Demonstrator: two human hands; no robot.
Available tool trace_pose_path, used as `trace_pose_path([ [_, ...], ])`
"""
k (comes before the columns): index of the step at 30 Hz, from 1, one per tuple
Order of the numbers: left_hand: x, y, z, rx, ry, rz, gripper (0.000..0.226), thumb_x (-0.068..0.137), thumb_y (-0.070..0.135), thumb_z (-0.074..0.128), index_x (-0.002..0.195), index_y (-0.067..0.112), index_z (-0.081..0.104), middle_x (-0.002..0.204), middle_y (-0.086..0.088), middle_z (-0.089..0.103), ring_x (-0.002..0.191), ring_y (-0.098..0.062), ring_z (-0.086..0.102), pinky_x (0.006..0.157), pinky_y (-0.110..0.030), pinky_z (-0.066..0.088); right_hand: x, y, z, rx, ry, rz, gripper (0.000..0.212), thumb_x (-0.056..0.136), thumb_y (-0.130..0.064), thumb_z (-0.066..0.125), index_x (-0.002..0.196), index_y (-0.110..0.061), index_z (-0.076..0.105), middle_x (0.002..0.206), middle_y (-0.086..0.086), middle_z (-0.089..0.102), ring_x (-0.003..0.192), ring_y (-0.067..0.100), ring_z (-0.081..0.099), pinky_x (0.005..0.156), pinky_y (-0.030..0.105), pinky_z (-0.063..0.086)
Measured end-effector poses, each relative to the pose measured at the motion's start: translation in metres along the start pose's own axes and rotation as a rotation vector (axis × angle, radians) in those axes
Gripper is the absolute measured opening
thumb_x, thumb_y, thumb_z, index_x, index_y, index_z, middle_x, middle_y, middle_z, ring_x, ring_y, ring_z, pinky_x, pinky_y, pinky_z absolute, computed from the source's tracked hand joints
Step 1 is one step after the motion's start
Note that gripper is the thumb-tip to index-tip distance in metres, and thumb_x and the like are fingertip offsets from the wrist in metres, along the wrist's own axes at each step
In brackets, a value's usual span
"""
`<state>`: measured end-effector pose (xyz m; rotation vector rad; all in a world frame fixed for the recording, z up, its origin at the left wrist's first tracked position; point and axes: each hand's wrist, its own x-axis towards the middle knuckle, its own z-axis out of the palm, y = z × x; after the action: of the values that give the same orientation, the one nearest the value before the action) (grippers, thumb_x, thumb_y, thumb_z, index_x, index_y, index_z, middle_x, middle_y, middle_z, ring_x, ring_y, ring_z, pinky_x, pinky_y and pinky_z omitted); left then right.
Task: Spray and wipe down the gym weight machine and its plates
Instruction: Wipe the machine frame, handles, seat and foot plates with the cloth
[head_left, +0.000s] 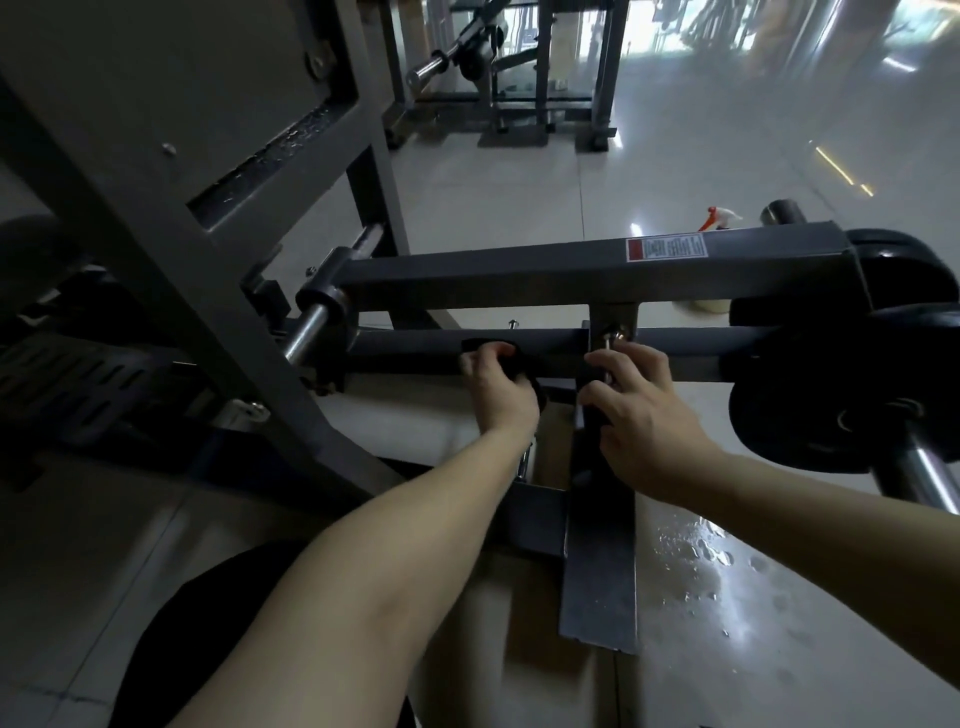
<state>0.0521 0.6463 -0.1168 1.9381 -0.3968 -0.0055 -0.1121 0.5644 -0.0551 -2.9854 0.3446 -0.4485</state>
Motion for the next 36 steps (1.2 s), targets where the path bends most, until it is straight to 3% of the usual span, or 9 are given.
trace_pose_path([
  [2, -0.005, -0.004, 0.005, 0.117, -0.097, 0.116, 0.032, 0.086, -0.004, 0.066, 0.112, 0.015, 0.062, 0.134, -0.008, 0.045, 0.119, -0.025, 0.055, 0.102, -0.025, 0.043, 0.0, 0.0, 0.001, -0.002, 0.0, 0.006, 0.034, 0.075, -0.012, 0.06, 0.108, -0.013, 0.067, 0.147, 0.017, 0.048, 0.139, 0.049, 0.029, 0.103, 0.059, 0.045],
  [5, -0.017, -0.002, 0.014, 0.2, -0.235, 0.283, 0.016, 0.089, 0.013, 0.065, 0.104, 0.018, 0.065, 0.113, -0.016, 0.062, 0.107, -0.035, 0.063, 0.096, -0.044, 0.053, 0.0, -0.002, 0.002, 0.008, -0.003, 0.007, 0.037, 0.073, -0.011, 0.065, 0.11, -0.013, 0.068, 0.145, 0.018, 0.05, 0.137, 0.051, 0.031, 0.104, 0.059, 0.045],
  [8, -0.01, 0.009, 0.012, 0.19, -0.227, 0.304, 0.015, 0.09, 0.004, 0.064, 0.103, 0.012, 0.066, 0.106, -0.005, 0.059, 0.097, -0.022, 0.058, 0.083, -0.021, 0.048, 0.002, -0.003, -0.001, -0.006, -0.006, 0.003, 0.035, 0.075, -0.015, 0.064, 0.109, -0.014, 0.068, 0.144, 0.017, 0.05, 0.137, 0.05, 0.03, 0.103, 0.06, 0.045],
  [12, 0.0, -0.003, -0.003, 0.101, -0.142, 0.105, 0.026, 0.082, -0.003, 0.071, 0.105, 0.009, 0.067, 0.12, -0.011, 0.055, 0.107, -0.023, 0.058, 0.093, -0.03, 0.05, 0.001, 0.0, -0.001, -0.014, -0.018, 0.007, 0.035, 0.077, -0.013, 0.067, 0.112, -0.014, 0.067, 0.145, 0.016, 0.049, 0.138, 0.048, 0.028, 0.102, 0.059, 0.046],
  [16, 0.034, -0.025, -0.043, 0.052, 0.037, -0.16, 0.026, 0.084, -0.003, 0.069, 0.108, 0.008, 0.064, 0.131, -0.012, 0.051, 0.112, -0.027, 0.057, 0.091, -0.023, 0.04, -0.001, 0.002, -0.003, -0.011, -0.059, -0.003, 0.042, 0.076, -0.012, 0.071, 0.118, -0.017, 0.066, 0.152, 0.013, 0.044, 0.142, 0.047, 0.023, 0.105, 0.059, 0.045],
  [22, 0.048, -0.03, -0.067, 0.052, 0.061, -0.235, 0.027, 0.089, 0.006, 0.07, 0.102, 0.024, 0.055, 0.134, -0.006, 0.051, 0.112, -0.019, 0.055, 0.099, -0.033, 0.047, -0.001, 0.001, -0.017, 0.048, -0.158, 0.026, 0.059, 0.088, -0.013, 0.065, 0.146, -0.019, 0.052, 0.167, 0.01, 0.021, 0.152, 0.037, 0.006, 0.118, 0.053, 0.033],
  [27, 0.028, -0.015, -0.085, 0.192, -0.208, -0.216, 0.029, 0.088, 0.01, 0.073, 0.108, 0.024, 0.058, 0.123, -0.007, 0.058, 0.109, -0.024, 0.06, 0.087, -0.035, 0.051, -0.017, -0.006, -0.02, 0.14, 0.034, 0.141, 0.072, 0.086, -0.005, 0.066, 0.153, -0.016, 0.042, 0.165, 0.013, 0.02, 0.147, 0.037, 0.018, 0.112, 0.049, 0.041],
  [33, -0.043, 0.025, -0.093, 0.211, -0.514, -0.081, 0.027, 0.086, 0.004, 0.075, 0.105, 0.02, 0.064, 0.102, 0.001, 0.062, 0.1, -0.02, 0.061, 0.078, -0.028, 0.052, -0.043, -0.018, -0.03, 0.47, -0.085, 0.39, 0.077, 0.093, -0.009, 0.06, 0.16, -0.025, 0.024, 0.157, 0.006, 0.035, 0.14, 0.027, 0.041, 0.113, 0.046, 0.044],
  [36, -0.077, 0.041, -0.098, 0.204, -0.589, -0.03, 0.029, 0.083, 0.005, 0.076, 0.098, 0.025, 0.062, 0.098, 0.006, 0.061, 0.096, -0.017, 0.061, 0.079, -0.029, 0.053, -0.047, -0.025, -0.036, 0.597, -0.094, 0.542, 0.051, 0.095, -0.009, 0.062, 0.143, -0.018, 0.051, 0.135, 0.007, 0.06, 0.115, 0.021, 0.063, 0.092, 0.038, 0.059],
])
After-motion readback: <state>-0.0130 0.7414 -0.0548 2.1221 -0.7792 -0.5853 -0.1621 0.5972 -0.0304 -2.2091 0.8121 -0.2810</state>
